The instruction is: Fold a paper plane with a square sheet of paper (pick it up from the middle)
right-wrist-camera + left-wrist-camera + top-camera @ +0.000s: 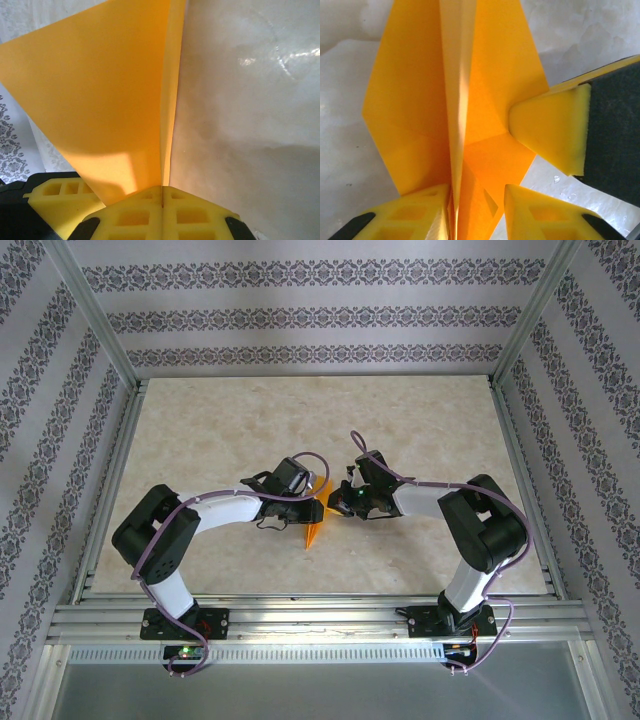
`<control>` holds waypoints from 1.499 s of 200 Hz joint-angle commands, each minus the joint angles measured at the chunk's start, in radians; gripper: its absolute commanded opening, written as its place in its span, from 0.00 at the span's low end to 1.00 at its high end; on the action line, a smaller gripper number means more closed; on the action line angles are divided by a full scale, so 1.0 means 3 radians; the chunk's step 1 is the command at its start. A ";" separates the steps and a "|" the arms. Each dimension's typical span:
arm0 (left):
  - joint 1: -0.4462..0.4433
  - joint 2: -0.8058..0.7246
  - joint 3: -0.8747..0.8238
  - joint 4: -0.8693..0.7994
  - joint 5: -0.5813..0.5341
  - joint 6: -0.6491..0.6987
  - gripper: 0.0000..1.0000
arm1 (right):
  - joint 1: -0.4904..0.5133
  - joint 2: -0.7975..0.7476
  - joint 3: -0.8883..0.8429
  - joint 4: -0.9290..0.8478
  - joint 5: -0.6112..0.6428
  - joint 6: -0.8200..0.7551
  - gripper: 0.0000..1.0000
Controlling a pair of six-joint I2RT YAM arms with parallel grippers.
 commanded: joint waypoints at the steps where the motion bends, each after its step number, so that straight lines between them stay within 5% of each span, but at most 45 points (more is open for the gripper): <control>1: -0.0037 0.0025 0.0048 -0.0130 -0.0090 0.0066 0.29 | -0.0001 0.0010 0.0064 0.0038 -0.0061 -0.0039 0.00; 107: -0.0039 0.0213 0.0184 -0.0259 -0.0100 0.0152 0.17 | -0.0011 0.0009 0.0063 0.0038 -0.0082 -0.0042 0.00; 300: -0.0080 0.0424 0.0360 -0.0388 -0.0005 0.0283 0.14 | -0.0026 0.0013 0.0029 0.0045 -0.0086 -0.0047 0.06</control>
